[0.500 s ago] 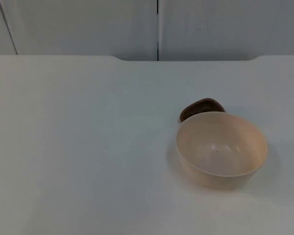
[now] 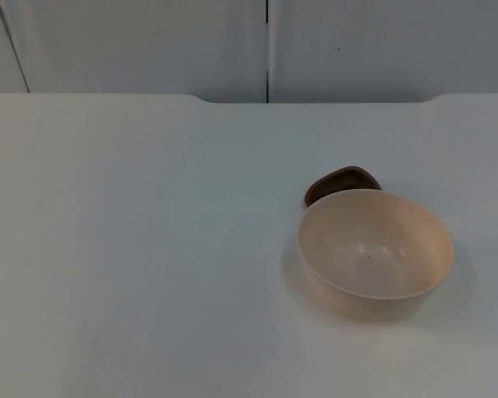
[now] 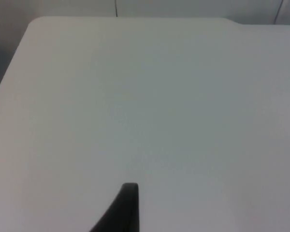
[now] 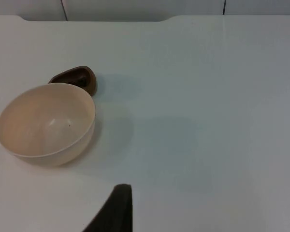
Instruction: Pick up the bowl with the left hand and pour the coffee beans from the cup into the bowl with the right hand.
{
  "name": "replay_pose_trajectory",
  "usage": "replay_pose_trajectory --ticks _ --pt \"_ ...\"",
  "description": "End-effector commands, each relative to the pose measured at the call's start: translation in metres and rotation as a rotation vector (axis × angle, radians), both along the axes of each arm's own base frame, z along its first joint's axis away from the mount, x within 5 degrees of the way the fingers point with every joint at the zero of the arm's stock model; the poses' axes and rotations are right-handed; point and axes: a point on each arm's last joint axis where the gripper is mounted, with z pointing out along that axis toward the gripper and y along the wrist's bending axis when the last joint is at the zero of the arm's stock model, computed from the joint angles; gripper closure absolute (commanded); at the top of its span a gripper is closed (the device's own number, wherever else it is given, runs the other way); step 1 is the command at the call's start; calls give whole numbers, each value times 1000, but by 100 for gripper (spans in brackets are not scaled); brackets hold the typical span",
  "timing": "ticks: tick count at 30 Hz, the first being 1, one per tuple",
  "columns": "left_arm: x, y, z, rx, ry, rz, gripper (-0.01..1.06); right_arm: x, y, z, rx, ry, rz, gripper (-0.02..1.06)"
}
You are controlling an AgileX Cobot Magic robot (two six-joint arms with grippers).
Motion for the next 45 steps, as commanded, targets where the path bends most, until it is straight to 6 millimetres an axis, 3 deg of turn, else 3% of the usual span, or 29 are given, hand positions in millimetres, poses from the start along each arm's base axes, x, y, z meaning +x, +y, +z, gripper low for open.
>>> replay_pose_trajectory --ticks 1,15,24,31,45 --pt "3 -2 5 -27 -12 -15 0 0 0 -1 -12 0 -7 -1" --pt "30 -12 13 -131 101 -69 0 0 0 -1 -12 0 -7 -1" --pt "65 -13 27 -106 199 -101 0 0 0 -1 -12 0 -7 -1" --pt "92 -16 22 -112 277 -133 0 0 0 -1 -12 0 -7 -1" --pt "121 -25 10 -159 370 -237 0 0 0 -1 -12 0 -7 -1"
